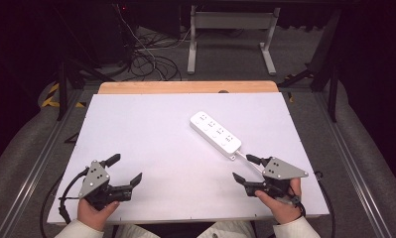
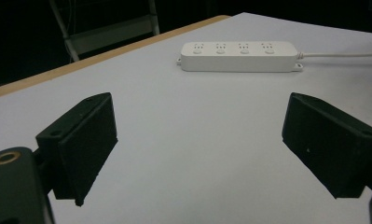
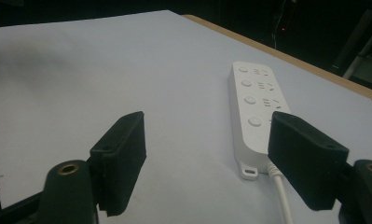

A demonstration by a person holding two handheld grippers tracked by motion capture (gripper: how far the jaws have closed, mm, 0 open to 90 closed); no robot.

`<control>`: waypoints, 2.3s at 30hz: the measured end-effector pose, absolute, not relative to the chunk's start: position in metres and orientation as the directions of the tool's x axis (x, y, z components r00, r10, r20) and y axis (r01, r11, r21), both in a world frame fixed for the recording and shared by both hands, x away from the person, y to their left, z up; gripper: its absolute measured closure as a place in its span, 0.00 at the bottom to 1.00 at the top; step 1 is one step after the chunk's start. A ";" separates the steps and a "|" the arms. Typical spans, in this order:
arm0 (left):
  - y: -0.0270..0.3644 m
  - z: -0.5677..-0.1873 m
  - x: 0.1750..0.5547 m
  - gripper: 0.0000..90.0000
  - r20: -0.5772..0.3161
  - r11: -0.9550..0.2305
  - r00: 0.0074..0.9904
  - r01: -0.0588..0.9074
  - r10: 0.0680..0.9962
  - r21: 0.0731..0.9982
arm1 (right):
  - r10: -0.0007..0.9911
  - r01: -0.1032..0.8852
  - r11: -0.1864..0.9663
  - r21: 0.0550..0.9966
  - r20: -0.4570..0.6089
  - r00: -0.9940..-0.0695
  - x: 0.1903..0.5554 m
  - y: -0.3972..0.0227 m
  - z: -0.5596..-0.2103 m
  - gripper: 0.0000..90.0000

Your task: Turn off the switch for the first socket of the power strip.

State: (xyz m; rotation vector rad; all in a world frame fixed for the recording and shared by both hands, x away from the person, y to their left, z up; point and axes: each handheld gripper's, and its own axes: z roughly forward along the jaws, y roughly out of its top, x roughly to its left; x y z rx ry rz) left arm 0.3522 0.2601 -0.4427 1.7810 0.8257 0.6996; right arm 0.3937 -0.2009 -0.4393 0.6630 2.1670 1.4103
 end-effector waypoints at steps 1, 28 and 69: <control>0.260 -0.443 0.352 0.11 0.083 -0.257 0.598 0.212 0.797 0.943 | 0.622 0.141 0.356 0.924 -0.121 -0.774 0.394 -0.201 -0.439 0.31; 0.260 -0.442 0.350 0.12 0.110 -0.274 0.579 0.203 0.808 0.940 | 0.594 0.101 0.385 0.918 -0.162 -0.788 0.392 -0.193 -0.430 0.34; 0.259 -0.442 0.351 0.13 0.115 -0.279 0.570 0.209 0.814 0.937 | 0.641 0.215 0.418 0.883 -0.119 -0.759 0.448 -0.172 -0.393 0.46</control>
